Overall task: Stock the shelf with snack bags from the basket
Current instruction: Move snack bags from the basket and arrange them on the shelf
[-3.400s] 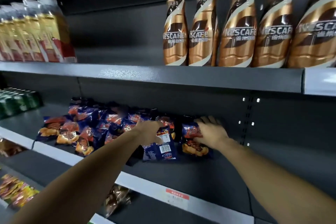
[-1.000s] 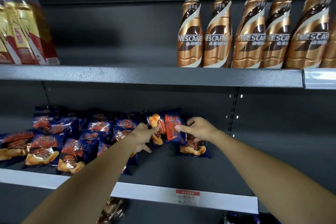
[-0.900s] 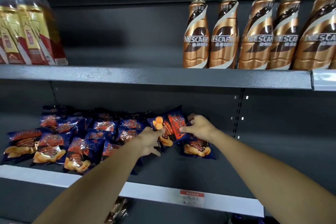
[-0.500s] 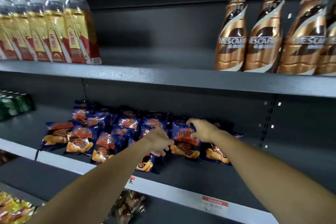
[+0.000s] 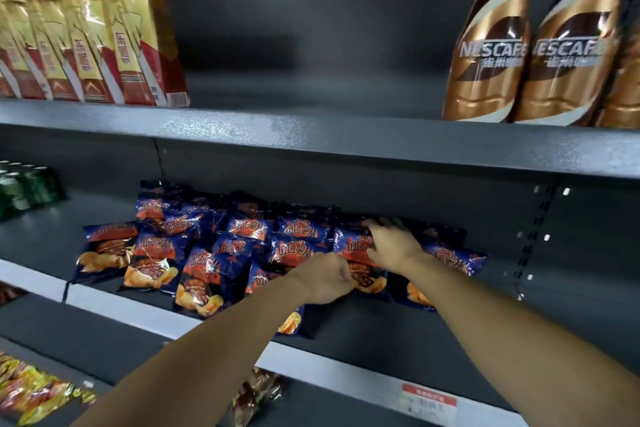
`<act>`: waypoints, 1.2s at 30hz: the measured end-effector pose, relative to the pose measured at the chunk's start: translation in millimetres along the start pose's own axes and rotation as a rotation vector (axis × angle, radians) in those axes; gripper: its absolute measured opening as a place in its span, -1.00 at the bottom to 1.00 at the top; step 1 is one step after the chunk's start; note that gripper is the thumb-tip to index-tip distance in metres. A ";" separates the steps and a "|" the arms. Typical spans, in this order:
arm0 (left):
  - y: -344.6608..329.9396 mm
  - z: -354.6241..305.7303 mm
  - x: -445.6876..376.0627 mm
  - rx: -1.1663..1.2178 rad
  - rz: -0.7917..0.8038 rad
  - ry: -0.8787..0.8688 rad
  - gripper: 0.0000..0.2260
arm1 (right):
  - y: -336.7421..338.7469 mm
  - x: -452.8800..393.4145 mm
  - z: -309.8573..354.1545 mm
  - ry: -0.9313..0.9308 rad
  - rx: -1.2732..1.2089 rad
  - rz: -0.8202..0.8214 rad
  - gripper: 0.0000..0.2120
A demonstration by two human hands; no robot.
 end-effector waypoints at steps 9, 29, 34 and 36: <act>-15.1 -100.4 -30.1 -0.372 -0.424 -0.264 -0.59 | 54.4 90.1 -77.5 -0.148 0.017 -0.196 -0.45; -406.5 -612.9 207.9 -0.156 0.079 -1.084 -0.56 | 85.0 757.9 -376.2 -1.220 0.207 -0.162 -0.41; -477.0 -692.5 280.6 -0.153 0.200 -1.206 -0.55 | 83.3 874.4 -402.5 -1.373 0.217 -0.138 -0.42; -497.4 -717.3 299.2 -0.151 0.227 -1.245 -0.57 | 85.7 904.1 -412.5 -1.411 0.219 -0.156 -0.42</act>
Point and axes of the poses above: each hand's wrist, its own x-axis away from the middle knuckle, its own y-axis out of the back of the hand, z = x × y, the point moved 6 cm from there along -x, towards the middle knuckle, and after that the axes turned 6 degrees about x, right-handed, at the moved point
